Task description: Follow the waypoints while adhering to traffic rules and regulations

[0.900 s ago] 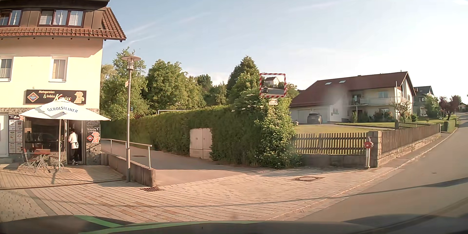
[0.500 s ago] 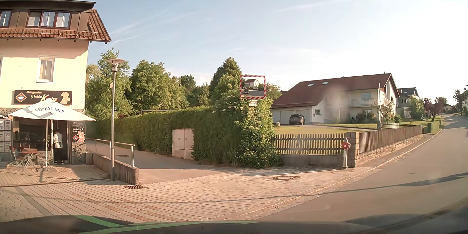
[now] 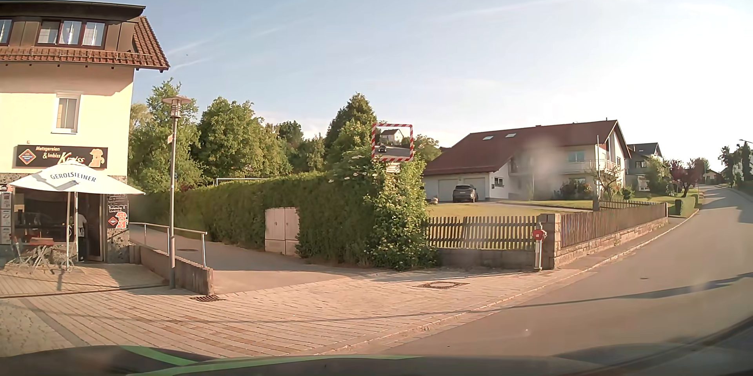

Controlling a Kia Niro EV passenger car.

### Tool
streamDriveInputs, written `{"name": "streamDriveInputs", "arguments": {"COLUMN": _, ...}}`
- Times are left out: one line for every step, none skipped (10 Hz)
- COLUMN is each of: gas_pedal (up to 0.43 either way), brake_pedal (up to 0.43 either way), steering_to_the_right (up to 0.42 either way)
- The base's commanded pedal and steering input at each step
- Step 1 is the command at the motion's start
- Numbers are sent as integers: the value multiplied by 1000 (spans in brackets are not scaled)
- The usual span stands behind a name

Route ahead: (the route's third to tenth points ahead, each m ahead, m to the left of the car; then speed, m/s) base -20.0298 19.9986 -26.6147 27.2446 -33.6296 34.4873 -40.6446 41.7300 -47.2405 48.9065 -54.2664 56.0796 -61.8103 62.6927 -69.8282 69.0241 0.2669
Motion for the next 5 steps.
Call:
{"name": "streamDriveInputs", "arguments": {"gas_pedal": 138, "brake_pedal": 0, "steering_to_the_right": -86}}
{"name": "streamDriveInputs", "arguments": {"gas_pedal": 150, "brake_pedal": 0, "steering_to_the_right": 5}}
{"name": "streamDriveInputs", "arguments": {"gas_pedal": 150, "brake_pedal": 0, "steering_to_the_right": 74}}
{"name": "streamDriveInputs", "arguments": {"gas_pedal": 177, "brake_pedal": 0, "steering_to_the_right": 156}}
{"name": "streamDriveInputs", "arguments": {"gas_pedal": 228, "brake_pedal": 0, "steering_to_the_right": 254}}
